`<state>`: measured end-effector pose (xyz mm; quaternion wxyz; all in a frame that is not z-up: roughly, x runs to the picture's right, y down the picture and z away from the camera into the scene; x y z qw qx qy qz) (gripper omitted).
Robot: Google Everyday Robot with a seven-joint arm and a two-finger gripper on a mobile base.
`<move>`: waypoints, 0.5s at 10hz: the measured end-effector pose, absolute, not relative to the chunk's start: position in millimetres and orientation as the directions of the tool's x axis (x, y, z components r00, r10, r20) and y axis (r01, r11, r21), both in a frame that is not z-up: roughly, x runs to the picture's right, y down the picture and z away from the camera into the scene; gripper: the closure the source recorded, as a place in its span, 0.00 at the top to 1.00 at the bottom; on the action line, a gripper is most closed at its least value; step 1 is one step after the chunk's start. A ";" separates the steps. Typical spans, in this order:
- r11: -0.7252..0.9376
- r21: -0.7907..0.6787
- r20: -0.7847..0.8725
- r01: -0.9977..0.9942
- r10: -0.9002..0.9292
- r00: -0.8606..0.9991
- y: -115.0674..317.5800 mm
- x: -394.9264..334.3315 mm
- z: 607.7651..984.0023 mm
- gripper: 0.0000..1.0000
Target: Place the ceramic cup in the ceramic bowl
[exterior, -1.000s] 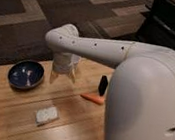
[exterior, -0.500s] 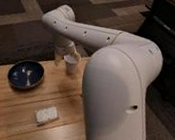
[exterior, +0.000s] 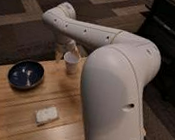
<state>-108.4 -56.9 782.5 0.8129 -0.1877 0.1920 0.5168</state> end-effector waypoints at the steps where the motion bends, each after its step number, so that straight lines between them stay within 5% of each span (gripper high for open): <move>1: 0.411 -0.101 -0.478 -0.906 0.779 0.407 -67.1 -108.8 790.3 0.65; 5: 0.437 -0.166 -0.433 -0.884 0.773 0.463 -69.6 -132.9 830.2 0.65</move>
